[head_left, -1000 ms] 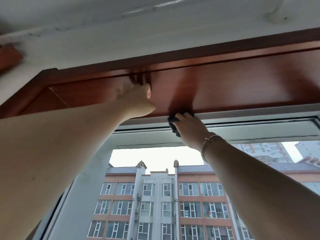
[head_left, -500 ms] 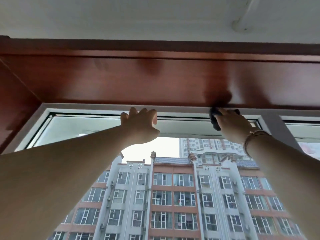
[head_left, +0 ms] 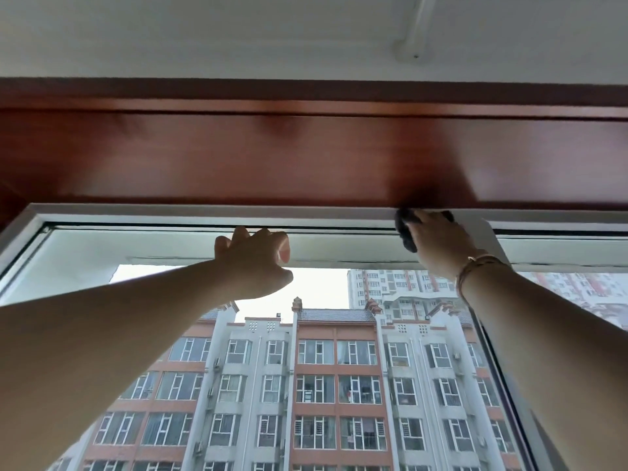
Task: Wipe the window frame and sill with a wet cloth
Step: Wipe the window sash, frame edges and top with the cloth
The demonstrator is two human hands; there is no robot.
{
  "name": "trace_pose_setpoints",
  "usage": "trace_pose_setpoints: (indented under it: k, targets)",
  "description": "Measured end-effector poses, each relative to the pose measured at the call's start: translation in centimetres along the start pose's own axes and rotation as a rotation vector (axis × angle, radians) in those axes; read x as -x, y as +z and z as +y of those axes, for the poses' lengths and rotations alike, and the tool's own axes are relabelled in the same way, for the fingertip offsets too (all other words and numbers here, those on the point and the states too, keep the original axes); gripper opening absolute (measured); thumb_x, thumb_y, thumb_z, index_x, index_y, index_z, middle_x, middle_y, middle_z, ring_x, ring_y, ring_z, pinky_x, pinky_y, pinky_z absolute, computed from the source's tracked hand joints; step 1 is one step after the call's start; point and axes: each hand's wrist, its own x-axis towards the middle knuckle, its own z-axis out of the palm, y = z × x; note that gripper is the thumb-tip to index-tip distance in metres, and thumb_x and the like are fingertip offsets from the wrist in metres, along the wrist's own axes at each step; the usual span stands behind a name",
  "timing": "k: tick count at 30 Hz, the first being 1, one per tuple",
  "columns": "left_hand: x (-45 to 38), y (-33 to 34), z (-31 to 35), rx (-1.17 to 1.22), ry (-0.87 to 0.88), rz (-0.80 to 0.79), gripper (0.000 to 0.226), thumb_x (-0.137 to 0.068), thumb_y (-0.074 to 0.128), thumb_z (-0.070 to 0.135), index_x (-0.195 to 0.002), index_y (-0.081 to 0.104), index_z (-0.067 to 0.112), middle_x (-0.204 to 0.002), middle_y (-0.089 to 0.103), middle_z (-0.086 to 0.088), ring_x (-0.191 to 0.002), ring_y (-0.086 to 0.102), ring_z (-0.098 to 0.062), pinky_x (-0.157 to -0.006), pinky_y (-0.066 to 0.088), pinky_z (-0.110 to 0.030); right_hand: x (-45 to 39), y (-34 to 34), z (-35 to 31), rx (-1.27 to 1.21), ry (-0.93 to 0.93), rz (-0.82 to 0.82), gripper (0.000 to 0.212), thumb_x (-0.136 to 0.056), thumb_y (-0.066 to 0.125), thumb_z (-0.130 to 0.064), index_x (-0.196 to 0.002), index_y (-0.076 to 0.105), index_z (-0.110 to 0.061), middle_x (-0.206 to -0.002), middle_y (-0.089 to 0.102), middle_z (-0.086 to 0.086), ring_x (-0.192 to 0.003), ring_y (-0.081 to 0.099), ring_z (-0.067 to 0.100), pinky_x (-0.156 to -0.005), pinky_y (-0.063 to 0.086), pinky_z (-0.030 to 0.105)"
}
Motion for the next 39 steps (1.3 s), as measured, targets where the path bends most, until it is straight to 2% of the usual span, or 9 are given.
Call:
trace_pose_setpoints:
  k: [3,12,17,23,28,31,33,36,39]
  targets:
    - [0.3,0.3,1.0,-0.019,0.004,-0.004,0.016,-0.08,0.055,0.027,-0.096,0.051,0.028,-0.103,0.053,0.01,-0.105,0.037,-0.019,-0.084,0.023,-0.035,0.5,0.2,2.6,0.056,0.07,-0.036,0.046,-0.092,0.038,-0.013,-0.138,0.038,-0.016,-0.143,0.039,0.004,-0.125,0.043,0.027,-0.103,0.034,0.04]
    - [1.5,1.2,3.9,0.035,-0.015,-0.022,0.014,-0.081,0.056,0.027,-0.094,0.05,0.03,-0.101,0.054,0.012,-0.104,0.038,-0.017,-0.084,0.022,-0.034,1.6,0.4,3.2,0.079,0.152,-0.074,0.051,-0.091,0.044,-0.014,-0.14,0.033,-0.01,-0.139,0.04,0.009,-0.124,0.041,0.029,-0.104,0.034,0.043]
    - [4.6,1.9,4.8,0.13,-0.019,-0.057,0.016,-0.081,0.058,0.025,-0.096,0.053,0.029,-0.102,0.056,0.012,-0.105,0.038,-0.016,-0.083,0.023,-0.034,6.6,0.8,2.9,-0.025,0.209,-0.085,0.058,-0.085,0.054,-0.009,-0.139,0.032,-0.008,-0.131,0.044,0.013,-0.118,0.045,0.032,-0.098,0.042,0.044]
    - [9.2,4.2,7.6,0.368,0.083,-0.063,0.014,-0.083,0.055,0.018,-0.093,0.053,0.027,-0.1,0.056,0.012,-0.106,0.037,-0.016,-0.082,0.019,-0.035,14.9,1.3,1.5,-0.08,0.163,-0.036,0.054,-0.089,0.054,-0.022,-0.139,0.036,-0.011,-0.135,0.043,0.007,-0.122,0.04,0.028,-0.107,0.036,0.04]
    - [10.5,5.8,11.7,0.524,0.093,-0.131,0.02,-0.086,0.053,0.01,-0.091,0.052,0.03,-0.097,0.059,0.013,-0.106,0.041,-0.014,-0.085,0.023,-0.036,18.3,1.7,2.3,-0.159,0.114,0.006,0.058,-0.086,0.059,-0.017,-0.139,0.037,-0.015,-0.131,0.046,0.002,-0.122,0.043,0.023,-0.105,0.038,0.038]
    - [11.0,7.0,13.9,0.607,0.091,-0.195,0.026,-0.087,0.053,0.009,-0.087,0.051,0.035,-0.093,0.059,0.018,-0.091,0.052,-0.011,-0.087,0.042,-0.037,20.4,2.2,3.1,-0.117,0.026,0.052,0.053,-0.083,0.063,-0.022,-0.132,0.046,-0.017,-0.131,0.049,0.0,-0.127,0.041,0.022,-0.115,0.021,0.038]
    - [11.6,7.9,15.6,0.665,0.087,-0.223,0.028,-0.088,0.053,0.007,-0.092,0.051,0.034,-0.092,0.058,0.016,-0.078,0.057,-0.007,-0.069,0.051,-0.026,21.6,2.8,3.5,-0.106,-0.014,0.045,0.05,-0.083,0.063,-0.035,-0.129,0.048,-0.02,-0.138,0.045,-0.002,-0.134,0.033,0.022,-0.117,0.016,0.043]
    - [11.9,9.5,18.1,0.658,0.072,-0.195,0.026,-0.09,0.052,0.01,-0.101,0.053,0.033,-0.093,0.059,0.017,-0.086,0.058,-0.004,-0.076,0.052,-0.026,22.1,3.7,4.1,-0.167,-0.022,0.057,0.047,-0.085,0.058,-0.047,-0.124,0.05,-0.021,-0.146,0.038,-0.004,-0.142,0.022,0.023,-0.116,0.017,0.05]
    - [11.9,10.9,20.4,0.662,0.014,-0.151,0.021,-0.092,0.05,0.012,-0.102,0.059,0.028,-0.101,0.064,0.009,-0.088,0.061,-0.008,-0.076,0.054,-0.026,21.4,4.7,4.9,-0.227,-0.04,0.081,0.043,-0.091,0.056,-0.037,-0.13,0.048,-0.02,-0.154,0.027,-0.005,-0.146,0.008,0.022,-0.12,0.004,0.044]
